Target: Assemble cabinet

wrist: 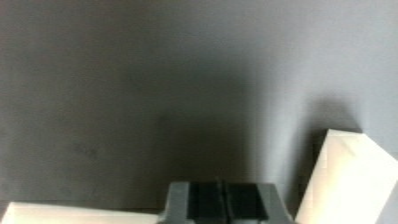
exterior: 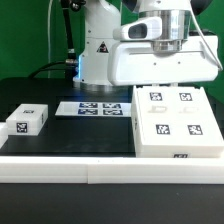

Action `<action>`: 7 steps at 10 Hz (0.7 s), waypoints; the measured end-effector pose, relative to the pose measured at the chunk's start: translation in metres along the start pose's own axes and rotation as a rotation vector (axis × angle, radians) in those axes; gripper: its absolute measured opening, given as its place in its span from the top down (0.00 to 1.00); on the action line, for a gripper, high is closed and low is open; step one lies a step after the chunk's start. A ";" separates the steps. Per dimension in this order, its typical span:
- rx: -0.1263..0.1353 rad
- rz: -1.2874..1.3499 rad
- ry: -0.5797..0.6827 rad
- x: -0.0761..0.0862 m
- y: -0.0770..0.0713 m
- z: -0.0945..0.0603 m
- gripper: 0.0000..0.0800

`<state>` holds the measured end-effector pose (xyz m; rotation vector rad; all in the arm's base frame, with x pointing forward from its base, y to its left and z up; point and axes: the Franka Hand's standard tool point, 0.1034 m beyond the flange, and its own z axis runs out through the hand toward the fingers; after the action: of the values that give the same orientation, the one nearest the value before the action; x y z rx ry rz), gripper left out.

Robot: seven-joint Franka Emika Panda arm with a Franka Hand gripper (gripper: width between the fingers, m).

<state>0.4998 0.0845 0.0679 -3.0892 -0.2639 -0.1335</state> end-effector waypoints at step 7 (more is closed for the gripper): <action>0.003 0.005 -0.038 0.008 0.005 -0.029 1.00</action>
Offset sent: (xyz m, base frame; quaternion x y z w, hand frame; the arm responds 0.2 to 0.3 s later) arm 0.0080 -0.0107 0.0345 0.0035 -0.0297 -0.0094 0.9995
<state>0.5056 0.0799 0.0971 -3.0914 -0.2575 -0.0742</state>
